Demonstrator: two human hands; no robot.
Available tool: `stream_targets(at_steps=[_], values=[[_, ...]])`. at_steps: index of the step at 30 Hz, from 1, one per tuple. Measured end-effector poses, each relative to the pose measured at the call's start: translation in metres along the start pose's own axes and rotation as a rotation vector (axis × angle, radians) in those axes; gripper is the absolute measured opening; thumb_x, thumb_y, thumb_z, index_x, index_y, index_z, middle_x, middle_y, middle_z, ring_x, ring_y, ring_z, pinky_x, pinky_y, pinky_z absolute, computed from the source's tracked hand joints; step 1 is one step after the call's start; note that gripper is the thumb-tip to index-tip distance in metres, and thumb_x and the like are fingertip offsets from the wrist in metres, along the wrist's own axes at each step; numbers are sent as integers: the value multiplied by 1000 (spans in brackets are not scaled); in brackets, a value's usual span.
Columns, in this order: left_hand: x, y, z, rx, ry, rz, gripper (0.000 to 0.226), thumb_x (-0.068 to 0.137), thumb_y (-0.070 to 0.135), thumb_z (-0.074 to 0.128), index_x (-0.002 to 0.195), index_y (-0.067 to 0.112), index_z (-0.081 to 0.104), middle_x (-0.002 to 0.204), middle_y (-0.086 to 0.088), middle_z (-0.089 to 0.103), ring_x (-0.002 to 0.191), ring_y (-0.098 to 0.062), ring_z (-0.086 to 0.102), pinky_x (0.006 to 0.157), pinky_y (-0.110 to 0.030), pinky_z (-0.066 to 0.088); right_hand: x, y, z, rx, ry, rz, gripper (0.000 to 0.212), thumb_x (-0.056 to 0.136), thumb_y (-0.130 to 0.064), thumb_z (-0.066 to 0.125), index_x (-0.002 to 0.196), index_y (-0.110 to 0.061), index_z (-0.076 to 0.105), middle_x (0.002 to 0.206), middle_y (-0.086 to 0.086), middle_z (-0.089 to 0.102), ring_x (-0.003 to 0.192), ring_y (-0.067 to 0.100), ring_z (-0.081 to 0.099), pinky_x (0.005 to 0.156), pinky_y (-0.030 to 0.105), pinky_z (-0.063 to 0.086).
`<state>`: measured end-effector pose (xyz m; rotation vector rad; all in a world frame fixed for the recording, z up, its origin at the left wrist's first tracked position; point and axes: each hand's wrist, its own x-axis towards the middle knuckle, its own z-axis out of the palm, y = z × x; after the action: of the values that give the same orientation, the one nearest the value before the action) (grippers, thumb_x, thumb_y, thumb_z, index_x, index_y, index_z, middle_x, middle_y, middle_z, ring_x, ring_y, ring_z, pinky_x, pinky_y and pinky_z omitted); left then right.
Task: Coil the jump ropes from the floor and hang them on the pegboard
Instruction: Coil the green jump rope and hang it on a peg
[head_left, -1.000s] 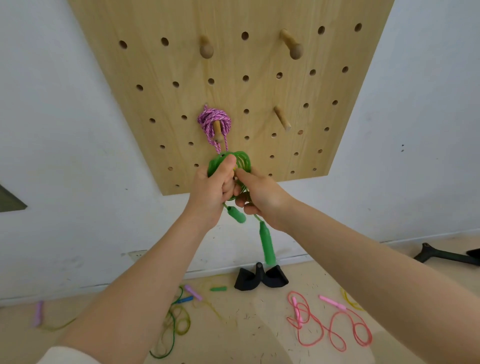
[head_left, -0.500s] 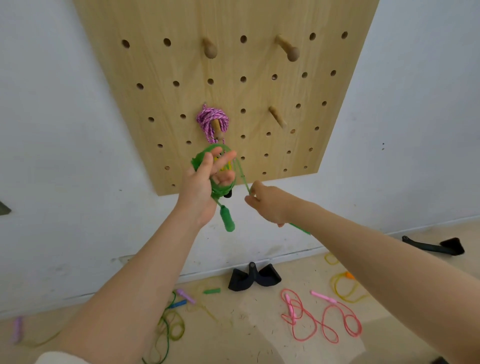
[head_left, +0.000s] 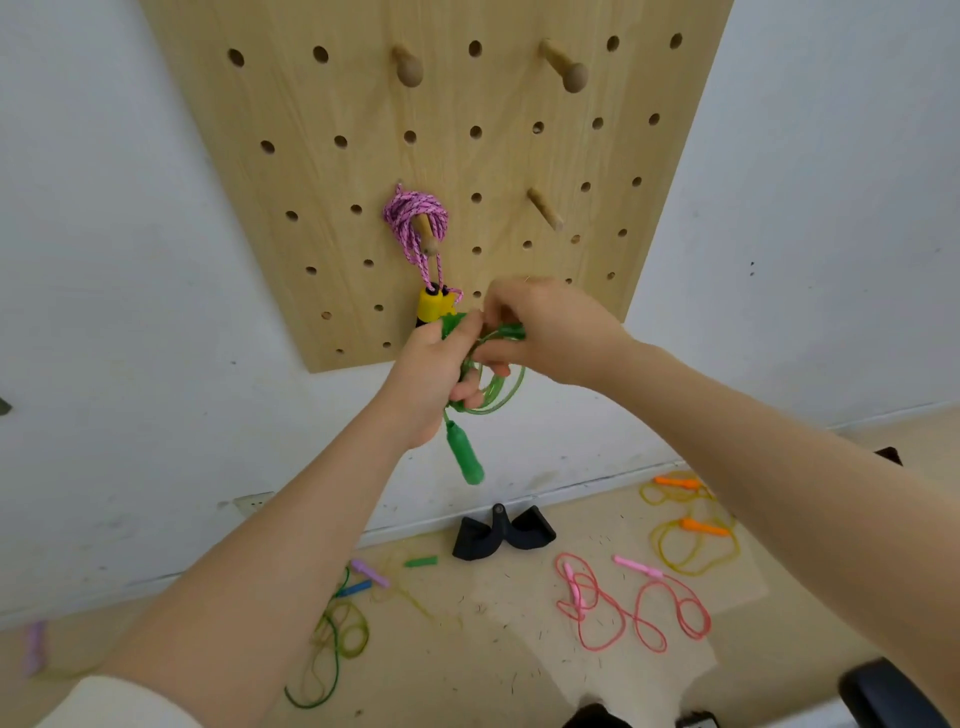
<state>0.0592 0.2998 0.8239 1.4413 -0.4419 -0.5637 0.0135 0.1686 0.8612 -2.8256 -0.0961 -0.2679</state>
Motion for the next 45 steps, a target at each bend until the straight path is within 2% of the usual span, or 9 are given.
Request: stream_targets(at_steps=[5,11,15,20,24,28,32,41,45], values=[[14,10,14,143,-191,-236,56,94,55,33,54,17,34,46,2,35,33,-9,14,36,-18,16,-5,22,-3,313,-50,40,60,79,-32,72,130,-20,45,112,-10,54,63,-9,49,60,7,40],[50,18,31,337,-254,-197,56,95,56,30,56,16,39,46,2,41,37,-15,39,45,-23,39,1,65,-8,698,-224,42,7,88,-21,62,95,-23,64,92,14,65,67,15,52,57,26,45],[81,23,43,422,-141,-159,57,92,54,41,61,7,54,49,-1,56,45,-16,60,51,-23,50,22,98,-10,675,-182,88,11,84,-27,68,94,-25,64,92,-2,65,77,19,57,70,34,49],[126,37,59,341,139,-38,47,85,45,59,57,8,51,51,-3,55,37,-7,53,42,-15,45,53,133,-24,598,-77,54,18,87,-26,62,101,-14,63,97,6,67,93,24,62,89,42,49],[155,61,63,317,48,146,26,86,33,58,69,13,59,61,3,60,54,-1,56,60,-13,47,78,155,-54,685,65,30,14,91,-26,57,99,-16,61,94,12,67,90,35,62,85,52,50],[181,81,60,217,50,231,11,88,22,59,95,15,63,70,7,67,71,-4,63,75,-20,52,107,168,-84,825,142,-14,12,91,-17,57,103,-20,56,88,1,66,82,15,64,83,38,54],[201,105,59,229,151,379,6,90,17,57,90,22,59,67,12,67,69,1,62,73,-19,50,134,172,-104,960,186,-80,18,91,-8,54,108,-11,48,82,-3,63,73,2,62,71,19,50],[233,126,58,242,209,628,23,90,3,54,94,26,52,82,7,63,69,-1,61,71,-19,50,161,196,-125,1090,186,-218,12,90,-5,54,93,-16,52,72,-3,59,67,6,55,67,18,46],[258,119,55,365,366,588,23,91,11,55,92,33,51,93,10,62,87,-3,60,81,-22,48,186,203,-116,868,264,-92,13,93,-11,54,96,-23,50,79,-9,57,64,-6,53,60,10,42]])
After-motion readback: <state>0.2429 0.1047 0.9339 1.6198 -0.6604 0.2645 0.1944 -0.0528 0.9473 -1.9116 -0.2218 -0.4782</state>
